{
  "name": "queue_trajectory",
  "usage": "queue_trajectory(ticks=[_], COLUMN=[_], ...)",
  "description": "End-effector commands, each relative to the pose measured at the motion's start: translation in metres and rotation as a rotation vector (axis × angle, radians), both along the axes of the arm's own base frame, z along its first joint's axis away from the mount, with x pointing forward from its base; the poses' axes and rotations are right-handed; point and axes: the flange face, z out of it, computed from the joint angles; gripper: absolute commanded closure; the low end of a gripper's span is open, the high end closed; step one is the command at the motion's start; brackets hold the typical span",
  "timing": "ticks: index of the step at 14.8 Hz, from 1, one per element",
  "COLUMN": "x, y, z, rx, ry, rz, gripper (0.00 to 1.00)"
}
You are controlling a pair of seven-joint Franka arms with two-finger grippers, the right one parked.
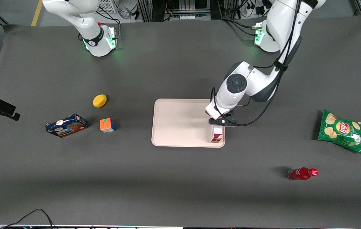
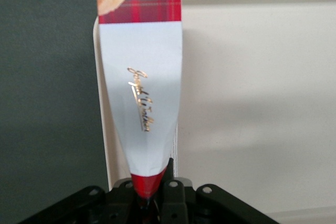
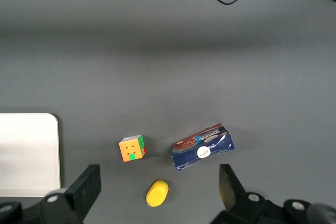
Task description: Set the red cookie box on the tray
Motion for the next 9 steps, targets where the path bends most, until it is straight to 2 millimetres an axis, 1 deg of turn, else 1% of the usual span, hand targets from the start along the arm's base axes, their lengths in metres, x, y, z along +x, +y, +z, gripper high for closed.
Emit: queue_trajectory(ticks=[1,3,7,8,9], x=[-0.0015,-0.0016,-0.0013,-0.0003,0.0002], y=[-0.0096,-0.0087,-0.0089,-0.0084,-0.0086], z=[-0.0068,-0.0105,-0.0115,-0.0111,-0.0105], rx=[0.012,0.015,0.014,0.014,0.014], ry=[0.006,0.012,0.012,0.011,0.008], rz=[0.043,0.047,0.046,0.047,0.040], gripper=[1.00,1.00,1.00,0.90,0.86])
